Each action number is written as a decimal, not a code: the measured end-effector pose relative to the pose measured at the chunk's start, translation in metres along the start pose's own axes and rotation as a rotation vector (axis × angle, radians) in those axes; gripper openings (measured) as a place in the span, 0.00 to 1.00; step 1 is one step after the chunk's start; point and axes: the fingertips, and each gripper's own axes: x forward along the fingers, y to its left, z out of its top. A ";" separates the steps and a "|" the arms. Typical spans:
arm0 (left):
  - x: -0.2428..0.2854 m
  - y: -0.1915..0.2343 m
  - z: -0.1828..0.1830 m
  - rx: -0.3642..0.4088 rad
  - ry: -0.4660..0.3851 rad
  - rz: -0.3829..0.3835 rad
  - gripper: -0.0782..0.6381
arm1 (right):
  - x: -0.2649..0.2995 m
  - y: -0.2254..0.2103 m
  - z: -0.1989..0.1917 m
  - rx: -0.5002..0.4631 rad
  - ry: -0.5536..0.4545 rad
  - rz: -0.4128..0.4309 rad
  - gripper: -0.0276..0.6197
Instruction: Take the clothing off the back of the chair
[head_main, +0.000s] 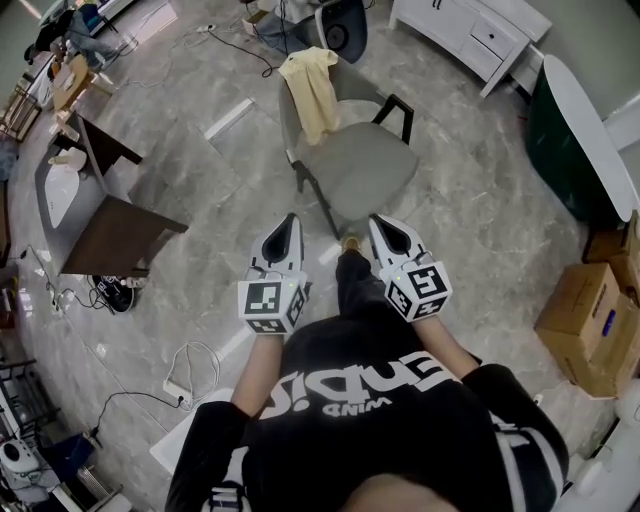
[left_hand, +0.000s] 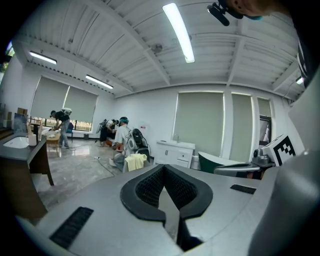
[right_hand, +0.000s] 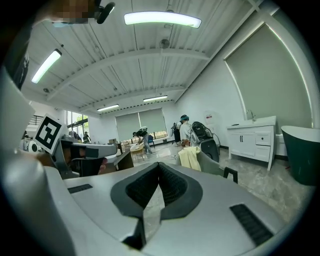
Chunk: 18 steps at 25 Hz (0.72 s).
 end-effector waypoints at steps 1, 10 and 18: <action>0.014 0.004 0.006 -0.002 0.000 0.004 0.13 | 0.012 -0.010 0.007 -0.005 -0.001 0.003 0.06; 0.136 0.043 0.063 -0.007 -0.013 0.075 0.13 | 0.120 -0.097 0.066 0.004 0.002 0.071 0.06; 0.212 0.073 0.092 -0.024 -0.025 0.153 0.13 | 0.193 -0.148 0.097 -0.001 0.017 0.146 0.06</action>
